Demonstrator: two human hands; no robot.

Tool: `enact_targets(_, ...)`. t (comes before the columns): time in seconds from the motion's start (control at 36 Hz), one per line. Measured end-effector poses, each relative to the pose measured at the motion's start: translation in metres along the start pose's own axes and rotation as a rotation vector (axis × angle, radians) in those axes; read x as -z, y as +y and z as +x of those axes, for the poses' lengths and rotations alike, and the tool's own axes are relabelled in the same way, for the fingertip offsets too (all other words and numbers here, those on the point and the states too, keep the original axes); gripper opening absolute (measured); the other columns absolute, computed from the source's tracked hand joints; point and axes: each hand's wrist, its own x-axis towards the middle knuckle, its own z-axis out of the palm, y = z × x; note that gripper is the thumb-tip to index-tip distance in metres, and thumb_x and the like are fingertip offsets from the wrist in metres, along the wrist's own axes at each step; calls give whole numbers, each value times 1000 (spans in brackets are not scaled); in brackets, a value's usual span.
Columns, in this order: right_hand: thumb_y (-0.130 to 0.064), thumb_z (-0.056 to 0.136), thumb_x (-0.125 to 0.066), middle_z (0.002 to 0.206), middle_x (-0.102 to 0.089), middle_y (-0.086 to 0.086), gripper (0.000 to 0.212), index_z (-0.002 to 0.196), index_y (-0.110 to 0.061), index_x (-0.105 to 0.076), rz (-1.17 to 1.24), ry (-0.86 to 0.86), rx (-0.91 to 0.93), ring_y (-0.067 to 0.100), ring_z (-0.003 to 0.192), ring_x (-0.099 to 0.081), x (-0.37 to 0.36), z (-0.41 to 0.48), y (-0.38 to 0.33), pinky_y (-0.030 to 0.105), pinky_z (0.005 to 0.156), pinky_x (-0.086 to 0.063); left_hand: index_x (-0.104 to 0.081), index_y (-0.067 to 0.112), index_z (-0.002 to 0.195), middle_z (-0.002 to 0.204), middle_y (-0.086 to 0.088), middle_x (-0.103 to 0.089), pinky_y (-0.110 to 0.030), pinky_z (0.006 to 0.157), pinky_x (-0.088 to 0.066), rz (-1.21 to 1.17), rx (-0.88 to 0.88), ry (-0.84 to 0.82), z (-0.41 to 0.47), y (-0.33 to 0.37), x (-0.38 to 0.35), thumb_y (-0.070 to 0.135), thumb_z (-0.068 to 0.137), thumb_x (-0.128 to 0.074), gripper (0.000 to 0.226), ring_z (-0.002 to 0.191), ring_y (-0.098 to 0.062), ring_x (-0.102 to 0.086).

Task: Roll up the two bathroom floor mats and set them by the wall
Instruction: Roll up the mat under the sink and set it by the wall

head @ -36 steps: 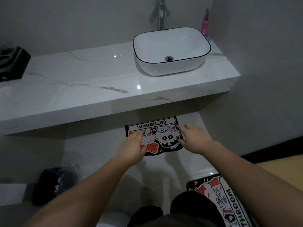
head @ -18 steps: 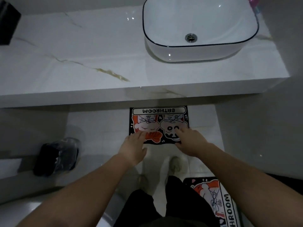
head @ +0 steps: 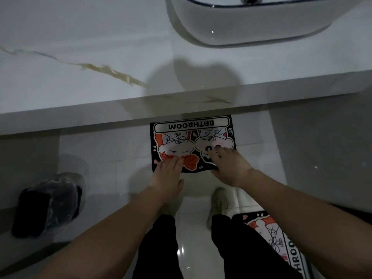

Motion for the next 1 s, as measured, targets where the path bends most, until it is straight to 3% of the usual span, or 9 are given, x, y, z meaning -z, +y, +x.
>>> enact_targets(0.17,-41,88,-57,142,-40,26,69,144,-9,-33,85,49,6,42,125,-44,-79,61,4,50,103,-35,-24,10,149,152,-12,-33,-44,117,-21,-68,-52,101,54,-41,-72,34,91,-49,67,139,-29,-31)
enact_targets(0.31,-53,95,-34,159,-1,13,72,151,-19,-3,41,-15,-52,31,145,-5,-149,130,18,45,116,-10,-15,11,151,158,-12,-20,-44,119,-14,-56,-102,89,113,-74,-142,36,95,-45,69,145,-29,-19)
enact_targets(0.42,-53,96,-29,159,2,15,71,151,-19,0,35,-26,-51,30,145,-4,-211,190,26,45,116,-12,-12,9,152,160,-13,-12,-45,121,-7,3,-169,86,171,-93,-199,37,97,-42,68,147,-30,-11)
enact_targets(0.53,-54,95,-33,158,-2,18,73,151,-17,-3,-24,53,-58,33,145,-9,-266,249,42,47,116,-15,-25,3,148,155,-20,-24,-48,118,-10,50,-300,138,242,-108,-243,28,92,-50,66,143,-35,-24)
enact_targets(0.64,-48,96,-37,159,5,14,72,151,-18,-2,-19,26,-138,32,145,-2,-313,295,74,47,117,-12,-6,8,152,160,-14,-3,-36,113,13,180,-341,152,306,-123,-273,27,98,-44,68,148,-28,-4)
enact_targets(0.72,-44,94,-45,159,1,14,72,151,-20,-8,45,67,-208,33,145,-5,-345,313,93,47,117,-13,2,11,152,161,-10,5,-36,118,6,337,-323,128,339,-122,-288,38,100,-35,69,148,-24,2)
enact_targets(0.81,-43,92,-46,159,-2,13,71,150,-20,-11,100,87,-278,31,145,-8,-360,314,107,47,116,-15,-7,6,151,158,-15,-10,-41,119,-11,487,-403,219,353,-117,-280,44,96,-38,73,146,-28,-11)
enact_targets(0.86,-43,93,-42,159,-3,14,70,150,-18,-10,121,81,-333,32,144,-10,-374,311,121,48,115,-18,-20,4,148,155,-17,-22,-43,117,-18,395,-429,275,361,-105,-275,36,92,-48,70,142,-30,-24)
enact_targets(1.0,-47,93,-41,158,-2,14,71,148,-16,-10,138,43,-490,34,142,-14,-402,306,164,50,110,-24,-19,6,149,157,-16,-18,-42,118,-10,316,-522,288,378,-77,-288,25,93,-47,65,144,-29,-18)
